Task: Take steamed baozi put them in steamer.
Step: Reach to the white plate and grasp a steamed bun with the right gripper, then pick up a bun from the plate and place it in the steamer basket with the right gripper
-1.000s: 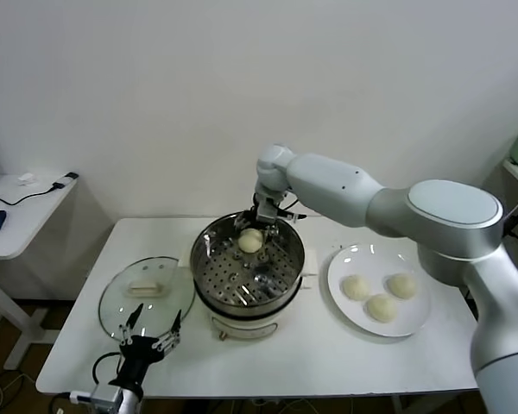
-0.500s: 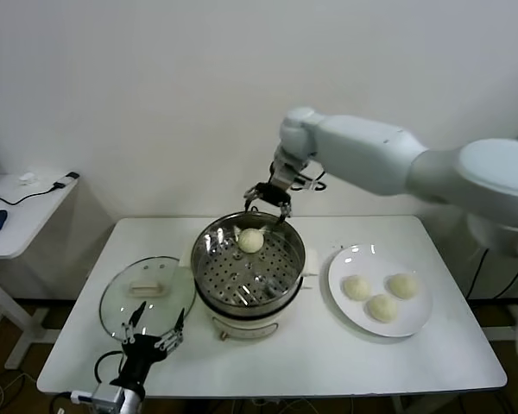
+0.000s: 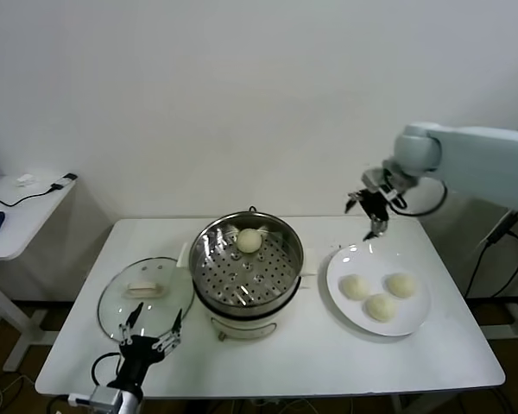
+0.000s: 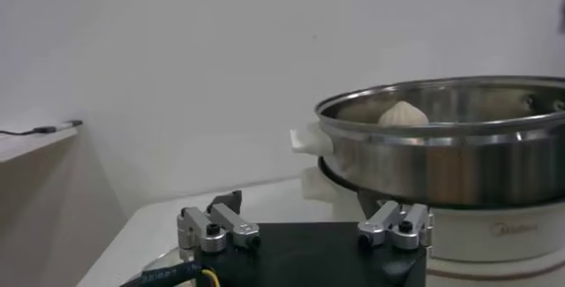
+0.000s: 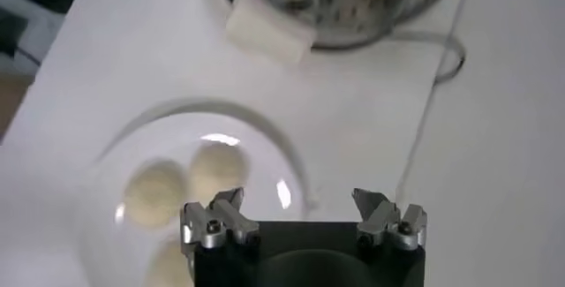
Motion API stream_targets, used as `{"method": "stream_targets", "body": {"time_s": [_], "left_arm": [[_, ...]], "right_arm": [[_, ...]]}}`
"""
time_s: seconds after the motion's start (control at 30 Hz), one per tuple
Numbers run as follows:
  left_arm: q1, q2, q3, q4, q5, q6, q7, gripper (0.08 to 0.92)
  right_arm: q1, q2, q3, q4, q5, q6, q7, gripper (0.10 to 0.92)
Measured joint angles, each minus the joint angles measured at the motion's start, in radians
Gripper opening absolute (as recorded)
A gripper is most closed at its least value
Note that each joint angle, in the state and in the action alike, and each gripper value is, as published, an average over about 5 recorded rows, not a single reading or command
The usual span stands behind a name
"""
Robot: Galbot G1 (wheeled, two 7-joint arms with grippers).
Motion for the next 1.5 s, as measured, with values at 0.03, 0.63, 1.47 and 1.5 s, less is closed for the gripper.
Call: {"method": "stream_targets", "body": {"time_s": [0.03, 0.63, 1.47, 1.5], "left_arm": [[0.002, 0.0, 0.0, -0.001, 0.002, 0.0, 0.0, 0.823], [0.022, -0.005, -0.005, 0.004, 0.016, -0.009, -0.009, 0.823], [0.047, -0.007, -0.007, -0.026, 0.017, -0.008, -0.017, 0.823], [0.049, -0.007, -0.007, -0.028, 0.017, -0.008, -0.017, 0.823]], "right_arm": [[-0.023, -0.008, 0.011, -0.001, 0.0, -0.018, 0.006, 0.823], [-0.394, 0.013, 0.259, -0.148, -0.053, -0.156, 0.059, 0.823], [-0.323, 0.024, 0.268, -0.122, -0.013, -0.172, 0.027, 0.611], [-0.286, 0.026, 0.244, -0.106, 0.003, -0.172, 0.022, 0.611]]}}
